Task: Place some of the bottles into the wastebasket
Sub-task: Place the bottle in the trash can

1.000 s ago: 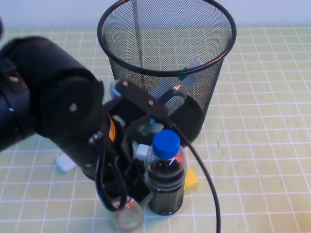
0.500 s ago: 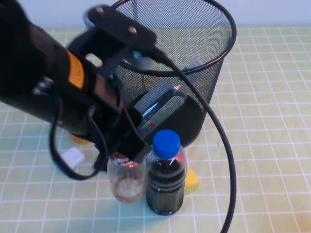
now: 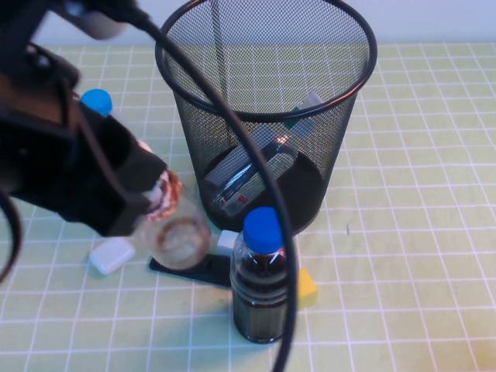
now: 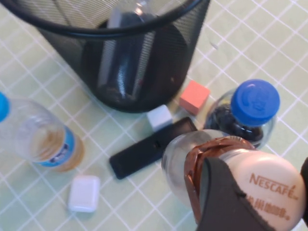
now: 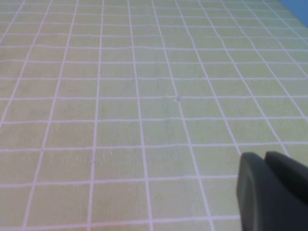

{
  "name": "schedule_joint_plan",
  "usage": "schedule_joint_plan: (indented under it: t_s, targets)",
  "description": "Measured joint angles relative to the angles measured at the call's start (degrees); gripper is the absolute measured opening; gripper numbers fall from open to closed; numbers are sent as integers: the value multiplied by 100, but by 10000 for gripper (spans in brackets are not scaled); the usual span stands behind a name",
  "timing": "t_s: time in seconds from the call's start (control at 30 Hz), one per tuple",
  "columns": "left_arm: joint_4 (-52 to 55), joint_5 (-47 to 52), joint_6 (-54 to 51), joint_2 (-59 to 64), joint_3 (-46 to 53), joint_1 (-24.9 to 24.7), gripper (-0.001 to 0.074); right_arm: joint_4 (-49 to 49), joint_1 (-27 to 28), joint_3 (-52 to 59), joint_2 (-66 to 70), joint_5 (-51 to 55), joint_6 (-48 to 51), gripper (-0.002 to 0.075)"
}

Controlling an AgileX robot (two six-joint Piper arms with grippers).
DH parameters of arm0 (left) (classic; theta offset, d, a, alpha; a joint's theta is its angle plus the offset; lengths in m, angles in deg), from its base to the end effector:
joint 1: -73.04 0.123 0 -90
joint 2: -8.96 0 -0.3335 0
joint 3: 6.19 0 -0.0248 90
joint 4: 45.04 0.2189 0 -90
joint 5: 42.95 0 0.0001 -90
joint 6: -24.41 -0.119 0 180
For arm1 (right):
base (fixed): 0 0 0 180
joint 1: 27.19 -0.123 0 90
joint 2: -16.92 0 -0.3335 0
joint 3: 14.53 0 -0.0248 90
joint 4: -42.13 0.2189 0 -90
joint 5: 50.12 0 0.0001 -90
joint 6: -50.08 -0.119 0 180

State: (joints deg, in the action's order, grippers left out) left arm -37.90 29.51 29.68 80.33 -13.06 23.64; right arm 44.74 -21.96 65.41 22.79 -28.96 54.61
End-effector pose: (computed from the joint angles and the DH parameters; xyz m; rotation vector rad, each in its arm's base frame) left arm 0.1156 -0.1132 0.4694 0.8915 2.2291 -0.2920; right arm -0.0013 0.0021 0.1631 0.0397 1.8668 -0.0730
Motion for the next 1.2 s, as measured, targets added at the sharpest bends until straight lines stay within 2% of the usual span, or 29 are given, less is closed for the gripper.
schedule_joint_plan:
  t_s: [0.17, 0.4, 0.6, 0.83, 1.2]
  targets:
    - [270, 35, 81, -228, -85, 0, 274, 0, 0, 0, 0, 0, 0, -8]
    - [916, -37, 254, -276, -807, 0, 274, 0, 0, 0, 0, 0, 0, -8]
    - [1230, -1341, 282, -219, -1242, 0, 274, 0, 0, 0, 0, 0, 0, -8]
    - [1428, -2530, 282, 592, -1536, 0, 274, 0, 0, 0, 0, 0, 0, -8]
    - [2169, -2797, 282, 2258, -1545, 0, 274, 0, 0, 0, 0, 0, 0, -8]
